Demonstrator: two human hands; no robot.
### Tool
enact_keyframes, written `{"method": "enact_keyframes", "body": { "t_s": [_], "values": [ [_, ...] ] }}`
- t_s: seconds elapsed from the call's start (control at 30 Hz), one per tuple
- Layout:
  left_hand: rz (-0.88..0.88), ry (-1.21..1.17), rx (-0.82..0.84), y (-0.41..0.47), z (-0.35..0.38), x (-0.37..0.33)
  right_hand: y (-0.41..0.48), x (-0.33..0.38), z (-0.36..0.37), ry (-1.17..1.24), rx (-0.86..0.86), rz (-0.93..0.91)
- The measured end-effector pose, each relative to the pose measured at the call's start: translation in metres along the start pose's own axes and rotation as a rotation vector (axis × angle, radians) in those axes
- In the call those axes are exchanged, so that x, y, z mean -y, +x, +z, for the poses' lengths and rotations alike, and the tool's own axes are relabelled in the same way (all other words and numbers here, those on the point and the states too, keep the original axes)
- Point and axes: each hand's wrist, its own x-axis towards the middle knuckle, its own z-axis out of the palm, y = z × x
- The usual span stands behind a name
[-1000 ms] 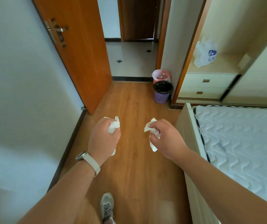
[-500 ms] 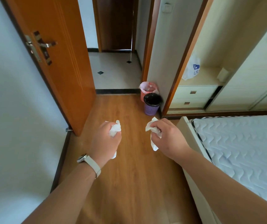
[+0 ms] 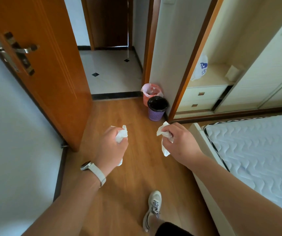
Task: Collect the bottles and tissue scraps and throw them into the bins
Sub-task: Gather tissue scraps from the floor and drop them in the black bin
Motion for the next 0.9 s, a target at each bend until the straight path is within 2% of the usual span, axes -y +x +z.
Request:
{"method": "enact_keyframes", "body": {
  "t_s": [0.2,0.37,0.57,0.9],
  "values": [
    [0.034,0.122,0.005,0.077,0.024,0.002,0.080,-0.041,0.024,0.044,0.025,0.017],
    [0.036,0.160,0.053,0.157,0.052,-0.013,0.162,-0.077,0.017,0.053,0.033,0.044],
    [-0.002,0.212,0.034,0.239,0.081,-0.036,0.256,-0.120,0.010,0.055,0.013,0.026],
    [0.045,0.254,0.072,0.332,0.101,-0.043,0.337,-0.142,0.006,0.069,-0.024,0.047]
  ]
}}
